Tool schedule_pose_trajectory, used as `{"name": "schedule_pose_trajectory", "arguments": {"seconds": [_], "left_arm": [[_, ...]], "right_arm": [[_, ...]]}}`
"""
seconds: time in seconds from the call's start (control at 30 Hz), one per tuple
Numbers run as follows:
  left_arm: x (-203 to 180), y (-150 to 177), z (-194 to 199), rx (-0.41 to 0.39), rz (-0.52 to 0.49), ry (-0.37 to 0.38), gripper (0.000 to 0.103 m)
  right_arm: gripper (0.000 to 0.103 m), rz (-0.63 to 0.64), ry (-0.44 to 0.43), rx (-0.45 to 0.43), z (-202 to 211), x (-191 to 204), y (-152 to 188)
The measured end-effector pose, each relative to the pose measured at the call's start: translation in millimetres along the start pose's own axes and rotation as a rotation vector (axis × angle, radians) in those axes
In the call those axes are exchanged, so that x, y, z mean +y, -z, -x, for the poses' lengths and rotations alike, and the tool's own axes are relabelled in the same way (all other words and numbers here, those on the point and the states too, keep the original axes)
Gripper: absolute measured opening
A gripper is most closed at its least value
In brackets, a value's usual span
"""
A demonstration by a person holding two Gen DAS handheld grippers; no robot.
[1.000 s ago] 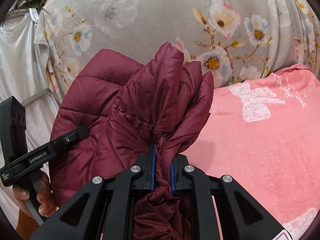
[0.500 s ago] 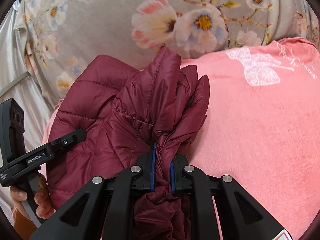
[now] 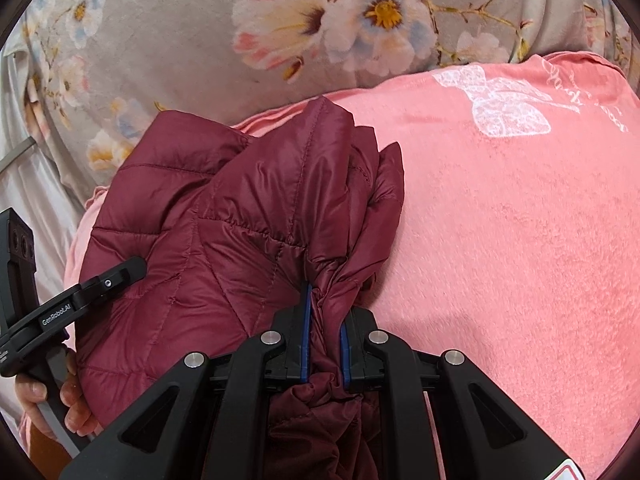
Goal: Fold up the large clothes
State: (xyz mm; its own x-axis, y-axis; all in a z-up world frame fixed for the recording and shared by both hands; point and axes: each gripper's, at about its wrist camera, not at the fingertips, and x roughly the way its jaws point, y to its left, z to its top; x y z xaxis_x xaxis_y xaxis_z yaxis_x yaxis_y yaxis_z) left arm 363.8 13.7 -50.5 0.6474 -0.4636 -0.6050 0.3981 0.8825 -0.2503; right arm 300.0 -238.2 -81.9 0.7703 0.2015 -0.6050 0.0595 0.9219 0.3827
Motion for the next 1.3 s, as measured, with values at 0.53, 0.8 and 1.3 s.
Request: {"name": "schedule_pose_trajectory", "arguments": {"seconds": [0.53, 0.8, 1.3], "left_arm": [[15.7, 24.0, 62.6, -0.038, 0.035, -0.041, 0.076], [6.4, 93.2, 90.9, 0.12, -0.069, -0.102, 0.074], [5.5, 101.9, 62.3, 0.165, 0.015, -0.159, 0.039]], "right_arm": [[0.036, -0.022, -0.083, -0.025, 69.2, -7.3, 5.8], [0.043, -0.029, -0.133, 0.052, 61.1, 9.3, 29.5], [0.004, 0.085, 0.095, 0.113, 54.9, 10.5, 57.8]]}}
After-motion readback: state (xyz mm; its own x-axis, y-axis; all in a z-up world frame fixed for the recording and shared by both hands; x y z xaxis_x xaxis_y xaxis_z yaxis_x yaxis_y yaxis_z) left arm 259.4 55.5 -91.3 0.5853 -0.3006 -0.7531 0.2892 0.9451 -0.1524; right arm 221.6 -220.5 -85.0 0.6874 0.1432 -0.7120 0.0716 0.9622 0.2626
